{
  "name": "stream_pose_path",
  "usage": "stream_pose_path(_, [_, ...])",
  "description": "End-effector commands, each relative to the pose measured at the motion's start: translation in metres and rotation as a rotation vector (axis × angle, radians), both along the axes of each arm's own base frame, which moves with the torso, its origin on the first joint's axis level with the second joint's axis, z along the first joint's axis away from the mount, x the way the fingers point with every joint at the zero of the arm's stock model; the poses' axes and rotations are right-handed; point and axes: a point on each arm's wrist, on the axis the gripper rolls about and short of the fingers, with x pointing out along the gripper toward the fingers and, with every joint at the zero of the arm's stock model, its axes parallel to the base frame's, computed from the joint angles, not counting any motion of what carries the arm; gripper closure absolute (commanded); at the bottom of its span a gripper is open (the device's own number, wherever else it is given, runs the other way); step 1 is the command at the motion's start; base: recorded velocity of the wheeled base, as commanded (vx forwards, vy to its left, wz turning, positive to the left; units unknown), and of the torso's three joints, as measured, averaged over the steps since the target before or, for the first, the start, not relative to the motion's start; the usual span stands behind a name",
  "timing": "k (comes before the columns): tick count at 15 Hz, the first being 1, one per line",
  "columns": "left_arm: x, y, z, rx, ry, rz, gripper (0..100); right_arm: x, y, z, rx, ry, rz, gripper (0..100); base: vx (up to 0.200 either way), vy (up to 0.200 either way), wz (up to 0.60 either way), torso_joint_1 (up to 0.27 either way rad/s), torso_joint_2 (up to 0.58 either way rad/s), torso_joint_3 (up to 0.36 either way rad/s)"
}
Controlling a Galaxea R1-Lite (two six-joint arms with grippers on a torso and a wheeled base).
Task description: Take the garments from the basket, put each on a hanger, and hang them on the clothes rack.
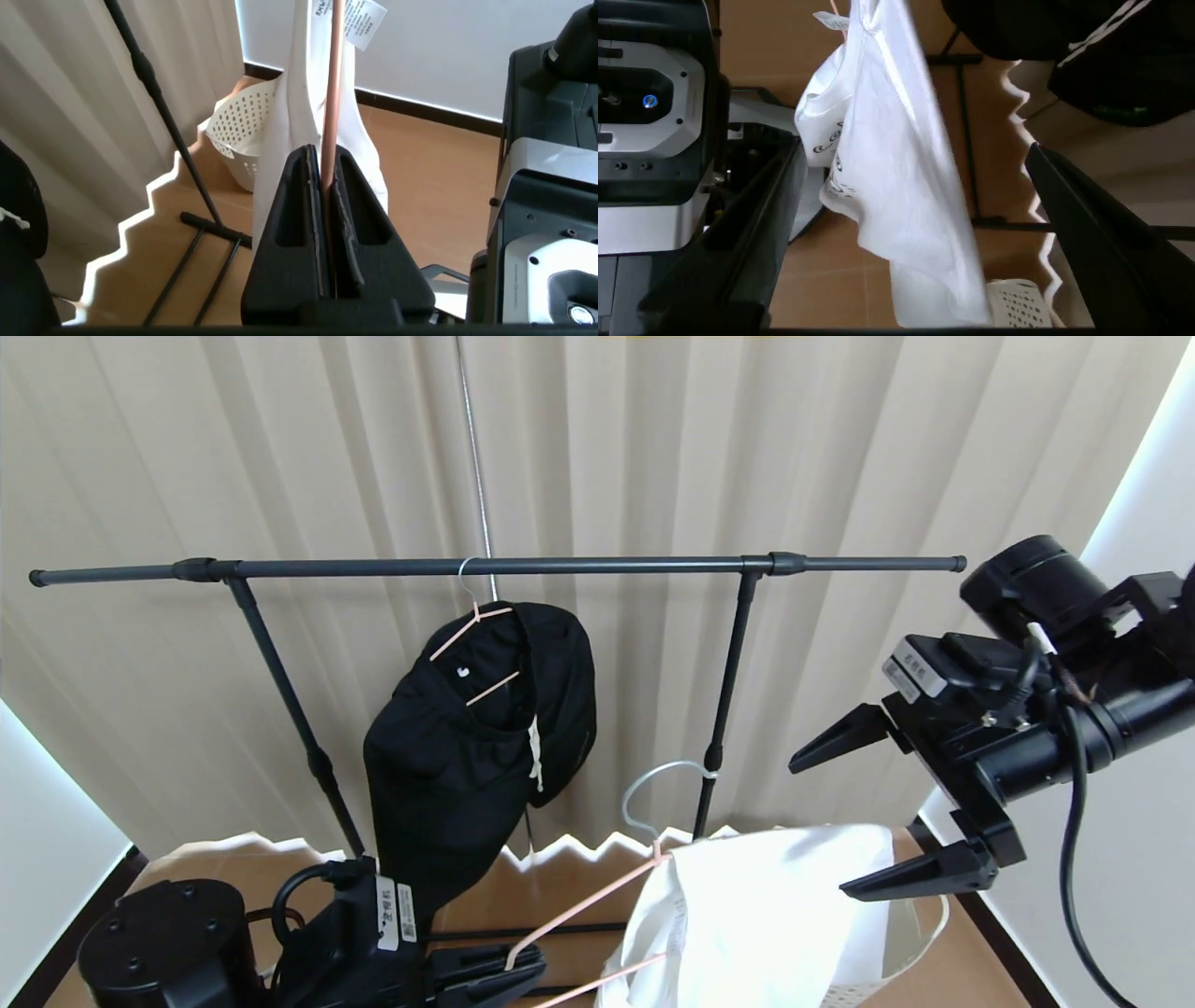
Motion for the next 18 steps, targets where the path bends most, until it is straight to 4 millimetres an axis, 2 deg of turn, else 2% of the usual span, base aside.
stream_pose_path(1, [-0.001,-0.001,-0.001,0.003,0.002,-0.008,100,0.02,0.008,-0.017,-0.013,0.052,0.011,0,0.0,0.0,0.0,0.0,0.0,0.0])
stream_pose_path(10, [-0.001,-0.001,0.001,-0.009,-0.016,-0.006,100,0.018,0.016,-0.03,-0.097,0.079,0.015,0,0.0,0.0,0.0,0.0,0.0,0.0])
stream_pose_path(18, [-0.001,-0.003,0.002,-0.014,-0.022,-0.015,100,0.021,0.022,-0.038,-0.101,0.093,0.029,0,0.0,0.0,0.0,0.0,0.0,0.0])
